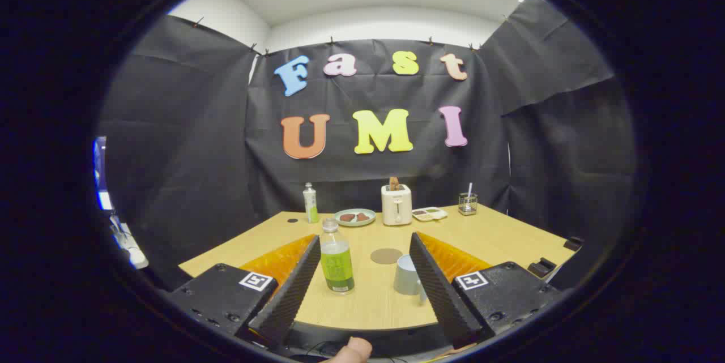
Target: Take the bottle from table, then pour the juice into the cup, finally place the bottle on the coaster
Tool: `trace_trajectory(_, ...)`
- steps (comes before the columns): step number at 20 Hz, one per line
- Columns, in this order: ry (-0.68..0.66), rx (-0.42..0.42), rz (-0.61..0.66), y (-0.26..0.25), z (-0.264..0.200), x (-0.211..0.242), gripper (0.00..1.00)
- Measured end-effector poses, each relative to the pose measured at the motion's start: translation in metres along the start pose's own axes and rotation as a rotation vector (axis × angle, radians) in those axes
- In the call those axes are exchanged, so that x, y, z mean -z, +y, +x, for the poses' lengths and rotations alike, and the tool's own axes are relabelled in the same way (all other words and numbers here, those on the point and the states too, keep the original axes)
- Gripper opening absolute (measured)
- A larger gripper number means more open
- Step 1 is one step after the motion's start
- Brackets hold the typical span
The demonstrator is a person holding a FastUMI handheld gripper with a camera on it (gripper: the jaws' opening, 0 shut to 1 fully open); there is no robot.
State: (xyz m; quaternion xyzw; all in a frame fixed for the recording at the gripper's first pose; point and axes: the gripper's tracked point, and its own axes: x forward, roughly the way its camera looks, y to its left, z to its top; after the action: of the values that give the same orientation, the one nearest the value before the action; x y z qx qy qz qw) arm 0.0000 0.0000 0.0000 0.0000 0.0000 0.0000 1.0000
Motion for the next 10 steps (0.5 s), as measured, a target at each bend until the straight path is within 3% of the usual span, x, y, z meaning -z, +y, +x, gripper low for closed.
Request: trace_trajectory(10, -0.048, -0.008, -0.027, 0.010, -0.029, -0.017, 1.00)
